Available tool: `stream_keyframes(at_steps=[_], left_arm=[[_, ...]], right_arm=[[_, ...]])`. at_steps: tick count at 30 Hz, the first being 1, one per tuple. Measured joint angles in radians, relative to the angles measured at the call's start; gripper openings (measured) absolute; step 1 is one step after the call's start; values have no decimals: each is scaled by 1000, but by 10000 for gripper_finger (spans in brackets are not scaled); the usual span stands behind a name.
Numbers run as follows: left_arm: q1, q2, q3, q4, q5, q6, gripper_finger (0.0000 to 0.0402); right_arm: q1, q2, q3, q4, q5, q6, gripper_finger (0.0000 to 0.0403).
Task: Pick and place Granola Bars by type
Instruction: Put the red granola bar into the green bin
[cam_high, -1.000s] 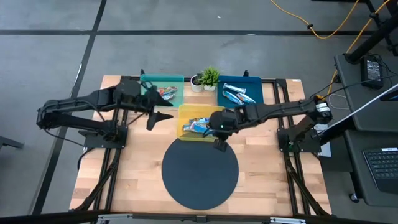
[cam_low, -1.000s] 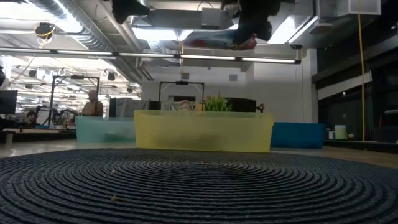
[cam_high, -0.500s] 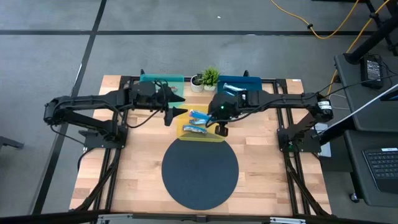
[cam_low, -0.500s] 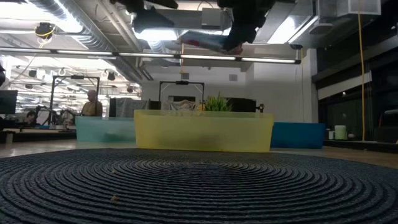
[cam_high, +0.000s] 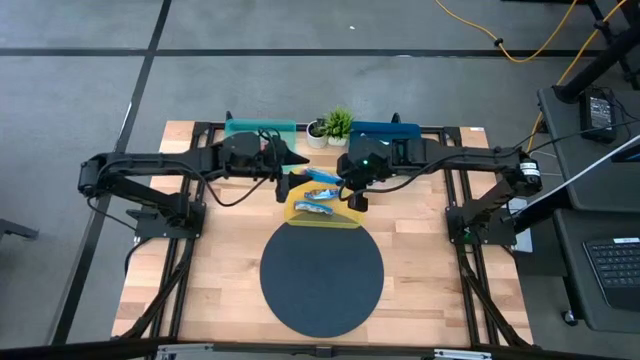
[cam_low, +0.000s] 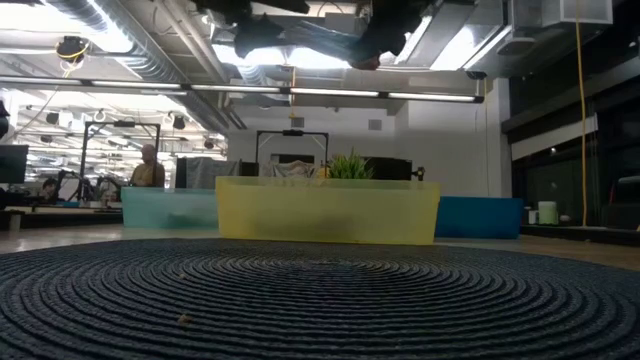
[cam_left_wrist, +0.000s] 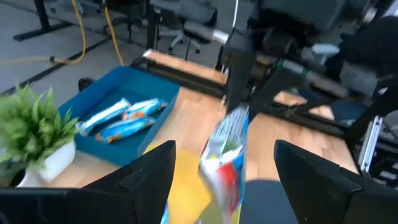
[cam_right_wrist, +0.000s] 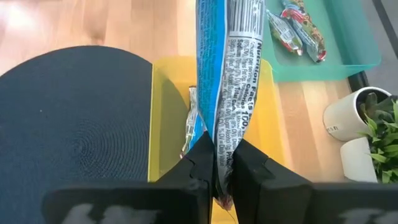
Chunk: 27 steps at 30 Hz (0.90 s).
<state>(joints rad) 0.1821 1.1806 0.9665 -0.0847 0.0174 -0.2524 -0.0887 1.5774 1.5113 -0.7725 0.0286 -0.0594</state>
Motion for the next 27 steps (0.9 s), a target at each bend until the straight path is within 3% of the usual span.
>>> stream_keyframes(at_steps=[27], left_arm=[[-16,44,0,119,9,-28,248]], right_arm=[[-10,-1,70,-6,4,-54,38]])
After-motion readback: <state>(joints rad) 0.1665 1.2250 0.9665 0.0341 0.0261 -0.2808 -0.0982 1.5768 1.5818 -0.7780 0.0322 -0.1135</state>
